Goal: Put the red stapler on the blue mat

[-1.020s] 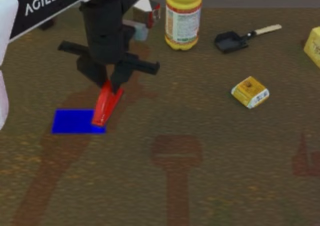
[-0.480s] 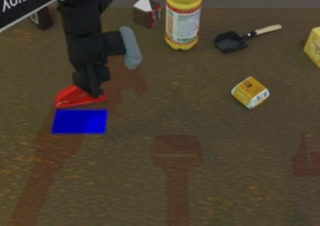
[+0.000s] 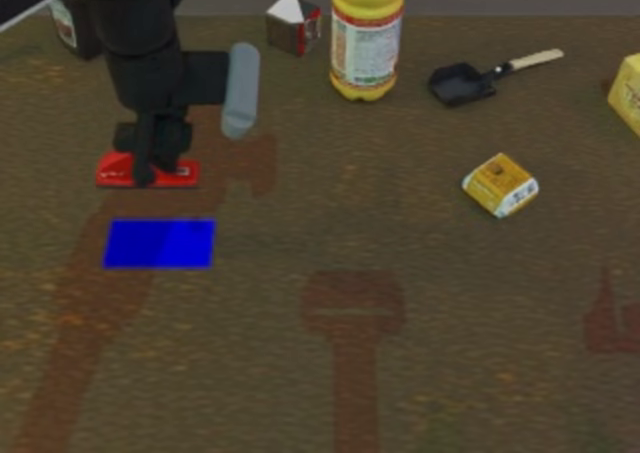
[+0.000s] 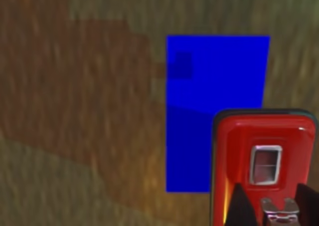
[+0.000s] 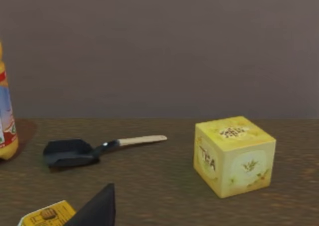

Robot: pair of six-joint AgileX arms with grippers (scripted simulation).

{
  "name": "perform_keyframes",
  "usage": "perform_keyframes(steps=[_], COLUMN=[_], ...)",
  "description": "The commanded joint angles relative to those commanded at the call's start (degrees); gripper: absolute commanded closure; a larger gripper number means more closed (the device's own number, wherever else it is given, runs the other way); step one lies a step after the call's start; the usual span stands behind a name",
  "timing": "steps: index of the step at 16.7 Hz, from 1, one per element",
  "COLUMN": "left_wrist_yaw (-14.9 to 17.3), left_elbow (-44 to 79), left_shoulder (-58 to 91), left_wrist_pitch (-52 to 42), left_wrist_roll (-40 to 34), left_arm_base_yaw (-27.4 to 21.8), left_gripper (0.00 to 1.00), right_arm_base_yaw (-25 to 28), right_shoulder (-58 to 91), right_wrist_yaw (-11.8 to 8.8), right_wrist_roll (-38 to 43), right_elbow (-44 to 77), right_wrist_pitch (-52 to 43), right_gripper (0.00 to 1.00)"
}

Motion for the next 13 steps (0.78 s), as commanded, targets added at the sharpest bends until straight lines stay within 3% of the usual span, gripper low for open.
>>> perform_keyframes(steps=[6, 13], left_wrist_yaw=[0.0, 0.0], left_elbow=[-0.8, -13.9], left_shoulder=[0.3, 2.9], left_wrist_pitch=[0.9, 17.3], left_wrist_roll=[0.1, 1.6], left_arm_base_yaw=[-0.2, 1.7], left_gripper=[1.0, 1.0], right_arm_base_yaw=[0.0, 0.0], right_shoulder=[0.0, 0.0], right_wrist_yaw=[0.0, 0.0], right_wrist_roll=[0.0, 0.0], right_elbow=[0.0, 0.0], right_wrist_pitch=[0.0, 0.0], right_gripper=[0.0, 0.0])
